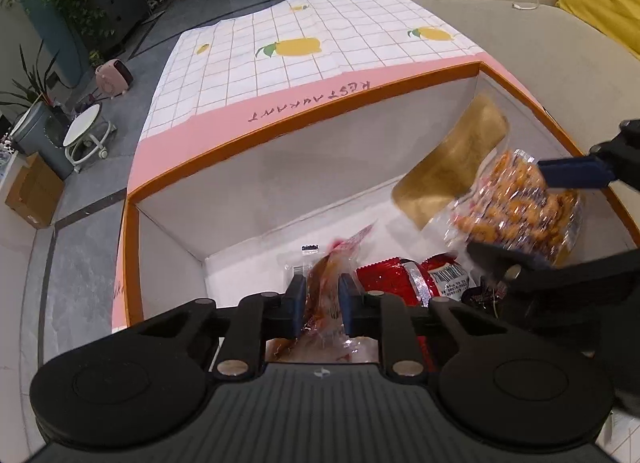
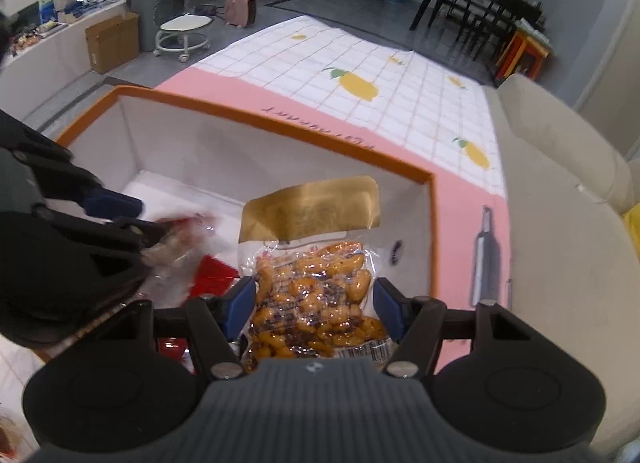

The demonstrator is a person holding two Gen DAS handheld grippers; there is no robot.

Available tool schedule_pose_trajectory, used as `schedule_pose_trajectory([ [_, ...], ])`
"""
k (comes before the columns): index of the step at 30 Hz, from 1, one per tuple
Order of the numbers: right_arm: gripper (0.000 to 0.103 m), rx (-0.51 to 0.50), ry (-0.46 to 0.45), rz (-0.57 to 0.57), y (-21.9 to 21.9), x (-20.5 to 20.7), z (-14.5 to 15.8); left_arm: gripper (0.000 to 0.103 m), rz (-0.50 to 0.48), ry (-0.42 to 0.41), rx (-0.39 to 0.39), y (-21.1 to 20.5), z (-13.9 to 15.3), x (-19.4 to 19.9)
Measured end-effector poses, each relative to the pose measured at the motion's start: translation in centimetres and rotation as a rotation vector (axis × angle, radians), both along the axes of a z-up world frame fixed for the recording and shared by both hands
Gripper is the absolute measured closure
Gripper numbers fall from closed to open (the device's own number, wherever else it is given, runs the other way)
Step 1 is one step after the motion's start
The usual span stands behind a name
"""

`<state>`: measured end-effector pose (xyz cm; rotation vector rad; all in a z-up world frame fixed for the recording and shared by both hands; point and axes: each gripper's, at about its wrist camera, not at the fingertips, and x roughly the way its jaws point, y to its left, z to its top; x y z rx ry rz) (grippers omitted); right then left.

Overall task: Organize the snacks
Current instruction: 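Carry both packs into the orange box and open both tools, then withdraw both tools from the box toward the remaining snacks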

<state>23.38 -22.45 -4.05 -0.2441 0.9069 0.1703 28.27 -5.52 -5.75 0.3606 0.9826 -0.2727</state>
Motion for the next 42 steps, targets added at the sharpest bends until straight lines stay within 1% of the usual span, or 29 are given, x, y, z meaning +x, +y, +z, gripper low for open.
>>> schedule_pose_trajectory([
  [3, 0.041, -0.007, 0.017, 0.012, 0.5, 0.1, -0.7, 0.079, 0.003, 0.002, 0.021, 0.1, -0.1, 0.1],
  [6, 0.04, -0.036, 0.046, -0.006, 0.6, 0.4, -1.8, 0.079, 0.008, 0.001, 0.033, 0.2, -0.1, 0.1],
  [9, 0.04, -0.044, 0.063, -0.018, 0.5, 0.3, -2.3, 0.079, 0.006, 0.0, 0.038, 0.3, -0.1, 0.0],
  [12, 0.041, -0.054, 0.068, -0.024, 0.3, 0.1, -2.5, 0.079, 0.01, 0.001, 0.04, 0.4, -0.1, -0.1],
  [17, 0.04, -0.053, 0.05, -0.016, 0.3, -0.3, -1.8, 0.079, 0.014, 0.003, 0.034, 0.5, 0.3, -0.6],
  [20, 0.04, -0.046, 0.035, -0.012, 0.3, -0.7, -1.1, 0.072, 0.009, -0.003, 0.032, 0.4, 0.8, -1.2],
  [22, 0.04, -0.036, 0.026, -0.013, 0.2, -1.2, -0.5, 0.063, 0.008, -0.013, 0.023, 0.5, 1.4, -1.6],
  [24, 0.04, -0.026, 0.016, -0.017, 0.0, -1.6, 0.0, 0.058, 0.008, -0.03, 0.011, 0.6, 2.0, -2.1],
  [26, 0.04, -0.012, 0.003, -0.021, -0.3, -2.1, 0.5, 0.054, 0.006, -0.048, -0.002, 0.6, 2.7, -2.7],
  [28, 0.04, 0.005, -0.011, -0.026, -0.6, -2.8, 1.0, 0.047, 0.006, -0.072, -0.01, 0.7, 3.5, -3.4],
  [31, 0.039, 0.033, -0.042, -0.046, -1.1, -3.8, 2.0, 0.042, 0.02, -0.112, -0.029, 0.9, 4.7, -4.4],
  [34, 0.039, 0.056, -0.07, -0.076, -1.8, -4.9, 3.0, 0.041, 0.031, -0.147, -0.071, 1.1, 6.1, -5.5],
  [37, 0.039, 0.104, -0.095, -0.103, -2.7, -6.3, 4.1, 0.041, 0.024, -0.185, -0.108, 1.0, 7.4, -6.9],
  [40, 0.035, 0.132, -0.125, -0.123, -3.4, -7.9, 5.0, 0.04, 0.007, -0.222, -0.127, 0.6, 8.4, -8.7],
  [42, 0.035, 0.15, -0.144, -0.134, -3.9, -9.0, 5.5, 0.04, 0.0, -0.243, -0.135, 0.4, 8.7, -9.9],
])
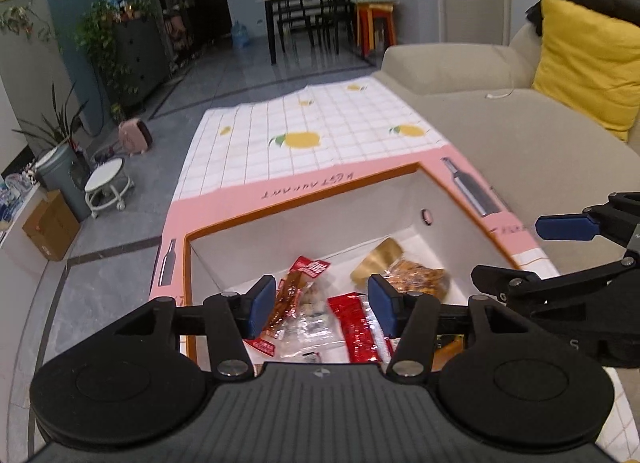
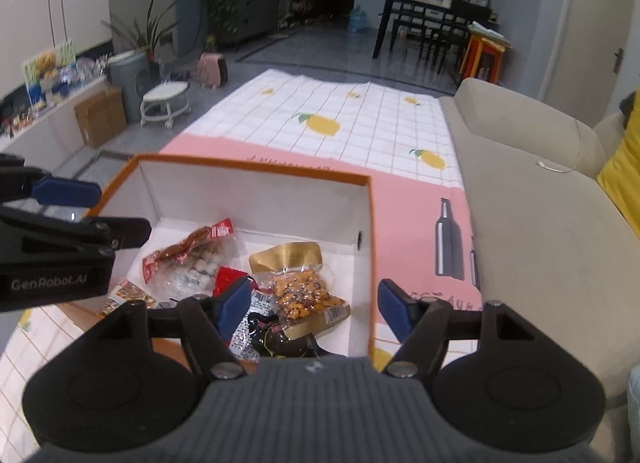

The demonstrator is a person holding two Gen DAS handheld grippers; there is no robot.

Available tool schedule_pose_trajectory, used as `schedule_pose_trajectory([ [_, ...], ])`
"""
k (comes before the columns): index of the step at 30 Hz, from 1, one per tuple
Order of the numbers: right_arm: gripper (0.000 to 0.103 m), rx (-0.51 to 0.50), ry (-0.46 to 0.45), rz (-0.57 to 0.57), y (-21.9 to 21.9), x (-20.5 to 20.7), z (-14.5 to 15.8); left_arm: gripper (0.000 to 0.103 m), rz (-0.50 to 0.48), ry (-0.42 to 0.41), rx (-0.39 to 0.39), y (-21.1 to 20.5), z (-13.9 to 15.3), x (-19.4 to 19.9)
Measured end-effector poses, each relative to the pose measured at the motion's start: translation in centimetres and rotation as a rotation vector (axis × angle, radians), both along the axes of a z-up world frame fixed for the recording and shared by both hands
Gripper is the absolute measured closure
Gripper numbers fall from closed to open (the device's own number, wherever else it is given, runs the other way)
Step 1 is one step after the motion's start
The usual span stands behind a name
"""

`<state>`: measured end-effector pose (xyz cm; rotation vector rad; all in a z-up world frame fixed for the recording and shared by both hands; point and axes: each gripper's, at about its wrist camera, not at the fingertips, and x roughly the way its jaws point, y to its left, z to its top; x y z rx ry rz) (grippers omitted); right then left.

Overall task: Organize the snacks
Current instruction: 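Withdraw both tools from the box toward the remaining snacks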

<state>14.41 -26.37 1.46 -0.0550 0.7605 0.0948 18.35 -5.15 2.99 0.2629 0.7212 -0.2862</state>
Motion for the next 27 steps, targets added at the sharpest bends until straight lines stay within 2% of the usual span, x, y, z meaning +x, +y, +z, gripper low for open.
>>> schedule_pose_trajectory([
  [5, 0.033, 0.041, -0.044, -0.011, -1.1, -3.4, 0.6, 0.04, -0.008, -0.052, -0.01, -0.6, 0.2, -3.0],
  [10, 0.032, 0.027, -0.082, -0.007, -1.6, -7.3, 0.0, 0.04, -0.01, -0.072, -0.032, -1.0, -0.3, -5.7],
  [15, 0.032, 0.028, -0.087, -0.047, -2.2, -11.1, -1.6, 0.04, -0.005, -0.061, -0.071, -1.3, -1.4, -7.9],
  [20, 0.032, 0.028, -0.069, -0.102, -3.3, -14.1, -3.7, 0.04, -0.002, -0.084, -0.087, -1.7, -2.6, -10.0],
  [27, 0.032, 0.032, -0.028, -0.145, -4.6, -16.7, -6.5, 0.04, -0.006, -0.016, -0.123, -2.1, -6.0, -12.5],
])
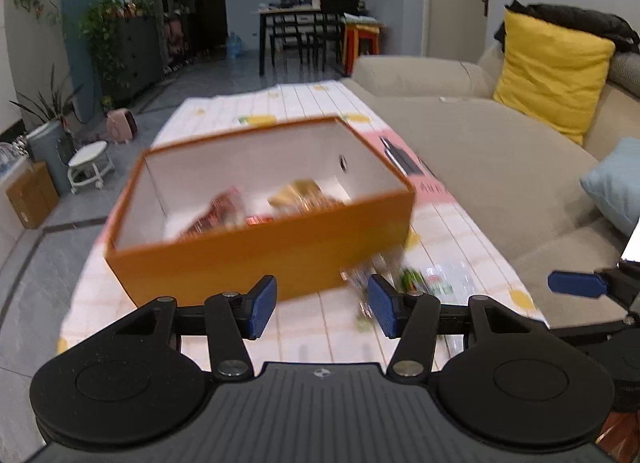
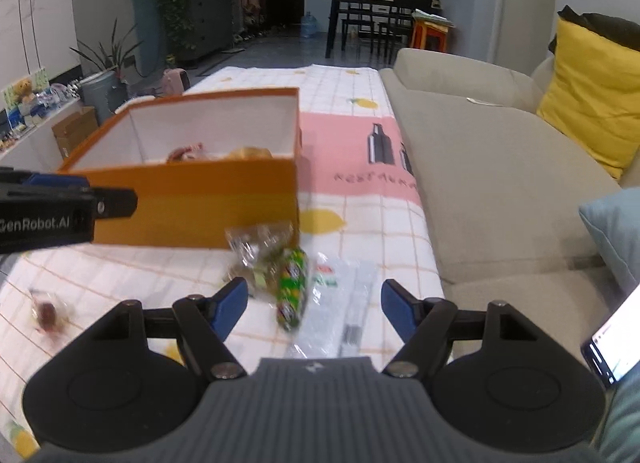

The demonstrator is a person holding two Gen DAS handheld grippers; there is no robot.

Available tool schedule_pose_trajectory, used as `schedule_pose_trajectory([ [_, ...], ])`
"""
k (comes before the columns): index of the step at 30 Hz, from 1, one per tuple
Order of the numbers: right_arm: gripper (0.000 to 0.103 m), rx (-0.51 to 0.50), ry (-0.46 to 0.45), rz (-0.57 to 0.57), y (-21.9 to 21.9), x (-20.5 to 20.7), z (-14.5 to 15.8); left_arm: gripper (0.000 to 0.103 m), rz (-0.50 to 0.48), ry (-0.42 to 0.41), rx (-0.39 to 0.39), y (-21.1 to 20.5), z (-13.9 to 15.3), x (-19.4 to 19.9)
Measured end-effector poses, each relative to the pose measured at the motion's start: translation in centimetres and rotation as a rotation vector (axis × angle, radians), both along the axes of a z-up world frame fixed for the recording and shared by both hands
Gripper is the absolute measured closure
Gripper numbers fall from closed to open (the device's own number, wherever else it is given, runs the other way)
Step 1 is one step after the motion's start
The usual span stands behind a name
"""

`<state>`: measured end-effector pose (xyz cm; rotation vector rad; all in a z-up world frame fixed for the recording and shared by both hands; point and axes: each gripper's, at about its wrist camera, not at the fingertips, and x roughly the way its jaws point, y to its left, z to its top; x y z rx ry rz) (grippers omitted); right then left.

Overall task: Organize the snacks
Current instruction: 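Withdraw both tools from the box toward the remaining snacks, then grasp the clear snack pack with the left tool while the right tool grasps the white packet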

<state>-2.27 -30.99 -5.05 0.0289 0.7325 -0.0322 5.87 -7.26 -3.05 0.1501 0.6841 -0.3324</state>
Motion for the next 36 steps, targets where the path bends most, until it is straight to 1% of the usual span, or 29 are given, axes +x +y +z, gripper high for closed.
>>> schedule_pose_trajectory([
  [3, 0.032, 0.021, 0.03, -0.005, -0.4, -0.6, -1.3, 0.041, -0.008, 0.025, 0.002, -0.1, -1.3, -0.4],
  [6, 0.032, 0.053, 0.054, -0.011, -0.9, -0.7, -2.2, 0.04, -0.002, 0.061, -0.015, 0.0, -2.3, -0.4],
  [8, 0.032, 0.05, 0.058, -0.003, -1.0, -0.5, -2.8, 0.039, 0.005, 0.082, -0.016, 0.2, -2.8, -0.2],
  [10, 0.032, 0.042, 0.059, 0.006, -1.0, -0.1, -3.2, 0.036, 0.015, 0.091, -0.015, 0.4, -3.1, 0.1],
  [16, 0.033, 0.042, 0.073, 0.01, -0.9, 1.3, -4.3, 0.035, 0.004, 0.14, -0.038, 0.0, -4.2, 0.8],
  [17, 0.034, 0.037, 0.076, 0.004, -0.8, 1.4, -4.5, 0.035, -0.002, 0.144, -0.035, -0.2, -4.5, 1.0],
  [18, 0.038, 0.033, 0.079, 0.0, -0.8, 1.6, -4.6, 0.035, -0.009, 0.145, -0.028, -0.5, -4.7, 1.3],
  [20, 0.043, 0.033, 0.086, -0.008, -1.0, 2.1, -4.9, 0.035, -0.019, 0.151, -0.007, -1.1, -5.2, 1.8],
  [23, 0.047, 0.034, 0.085, -0.044, -1.7, 2.4, -5.2, 0.035, -0.038, 0.157, -0.004, -1.7, -5.6, 2.4],
  [24, 0.047, 0.046, 0.087, -0.061, -2.2, 2.4, -5.3, 0.035, -0.044, 0.157, -0.005, -1.9, -5.6, 2.6],
  [28, 0.047, 0.147, 0.115, -0.146, -5.3, 2.6, -5.8, 0.035, -0.064, 0.162, -0.022, -2.6, -5.9, 3.7],
  [31, 0.047, 0.177, 0.134, -0.194, -6.7, 2.9, -6.5, 0.035, -0.08, 0.177, -0.035, -3.3, -6.2, 4.8],
  [34, 0.047, 0.203, 0.133, -0.182, -6.7, 3.6, -6.9, 0.034, -0.085, 0.188, -0.031, -4.2, -6.7, 5.9],
  [36, 0.047, 0.192, 0.119, -0.15, -6.0, 4.1, -7.0, 0.034, -0.085, 0.202, -0.035, -4.7, -7.1, 6.6],
])
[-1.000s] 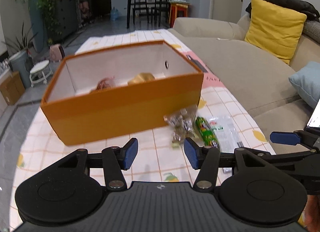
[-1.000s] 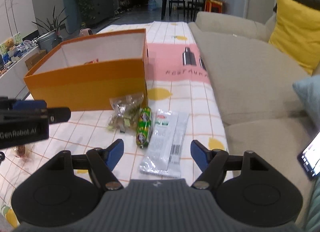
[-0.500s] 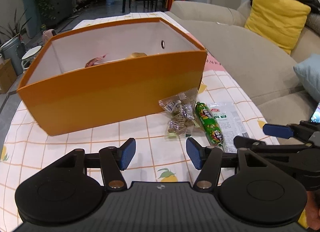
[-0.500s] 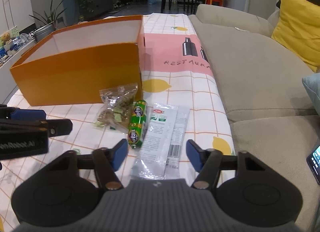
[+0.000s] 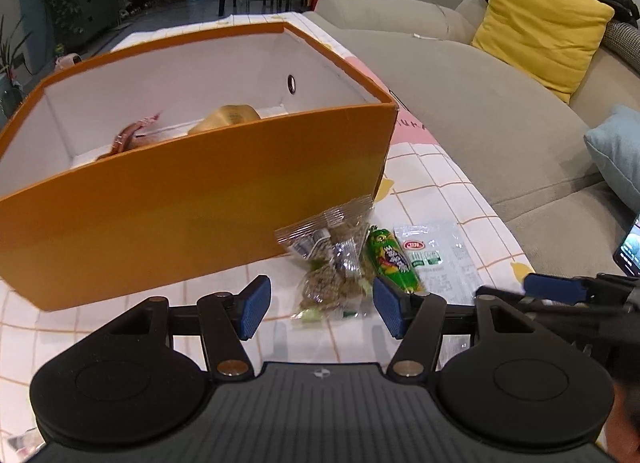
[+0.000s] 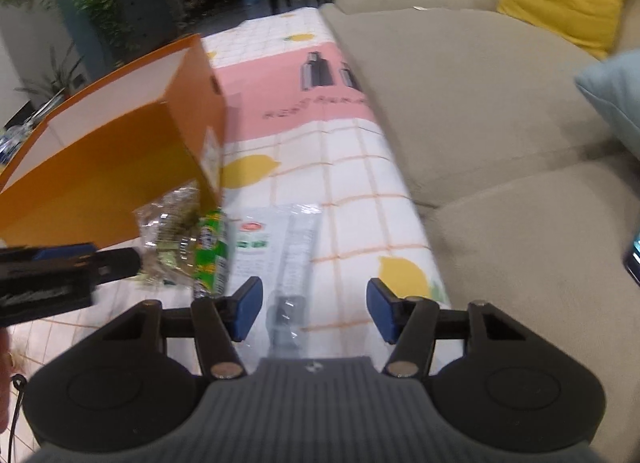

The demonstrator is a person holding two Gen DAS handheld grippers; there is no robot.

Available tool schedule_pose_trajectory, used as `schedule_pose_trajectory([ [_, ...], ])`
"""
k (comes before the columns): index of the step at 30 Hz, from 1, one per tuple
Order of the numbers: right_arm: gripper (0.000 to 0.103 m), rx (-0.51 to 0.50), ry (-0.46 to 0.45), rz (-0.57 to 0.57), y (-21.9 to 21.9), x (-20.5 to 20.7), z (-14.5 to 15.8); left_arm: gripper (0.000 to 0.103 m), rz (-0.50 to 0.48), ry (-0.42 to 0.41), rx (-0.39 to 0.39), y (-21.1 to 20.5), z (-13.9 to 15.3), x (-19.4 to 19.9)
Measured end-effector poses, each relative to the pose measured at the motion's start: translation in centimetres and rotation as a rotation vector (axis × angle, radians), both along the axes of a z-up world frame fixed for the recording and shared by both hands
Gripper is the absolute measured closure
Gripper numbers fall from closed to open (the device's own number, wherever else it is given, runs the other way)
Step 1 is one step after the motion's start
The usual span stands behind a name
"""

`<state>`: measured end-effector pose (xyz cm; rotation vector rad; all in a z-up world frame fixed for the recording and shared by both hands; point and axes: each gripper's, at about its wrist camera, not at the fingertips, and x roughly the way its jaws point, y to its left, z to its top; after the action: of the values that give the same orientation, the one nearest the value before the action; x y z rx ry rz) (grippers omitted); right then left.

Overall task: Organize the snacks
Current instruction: 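Grasp the clear snack pack with the left tool while the right tool grasps the white packet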

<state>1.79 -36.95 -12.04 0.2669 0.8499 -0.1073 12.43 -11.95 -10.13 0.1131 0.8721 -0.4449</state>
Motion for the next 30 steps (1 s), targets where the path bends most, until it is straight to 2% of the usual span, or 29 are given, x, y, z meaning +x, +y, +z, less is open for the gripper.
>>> schedule_pose_trajectory([
  [3, 0.047, -0.016, -0.009, 0.042, 1.2, 0.9, -0.4, 0.034, 0.013, 0.01, -0.018, -0.4, -0.3, 0.9],
  [8, 0.047, -0.011, 0.013, 0.049, 1.9, 2.1, -1.3, 0.034, 0.04, 0.047, -0.051, -0.8, -0.9, 2.3],
  [15, 0.044, -0.04, 0.013, 0.077, 2.7, 3.2, -1.8, 0.035, 0.057, 0.088, -0.003, -1.7, -2.2, 3.3],
  [18, 0.039, -0.077, 0.012, 0.098, 3.4, 3.5, -2.0, 0.041, 0.056, 0.101, 0.01, -1.6, -2.5, 3.3],
  [23, 0.037, -0.158, 0.02, 0.149, 4.6, 3.6, -2.3, 0.048, 0.045, 0.108, 0.026, -1.3, -2.4, 2.9],
  [25, 0.038, -0.159, 0.021, 0.152, 4.6, 3.6, -2.2, 0.05, 0.046, 0.111, 0.035, -1.1, -2.3, 2.6],
  [27, 0.046, -0.167, 0.023, 0.151, 4.5, 3.5, -2.1, 0.051, 0.048, 0.115, 0.045, -1.0, -2.2, 2.3],
  [30, 0.05, -0.164, 0.025, 0.154, 4.6, 3.3, -2.1, 0.051, 0.05, 0.118, 0.067, -0.5, -2.1, 1.5],
])
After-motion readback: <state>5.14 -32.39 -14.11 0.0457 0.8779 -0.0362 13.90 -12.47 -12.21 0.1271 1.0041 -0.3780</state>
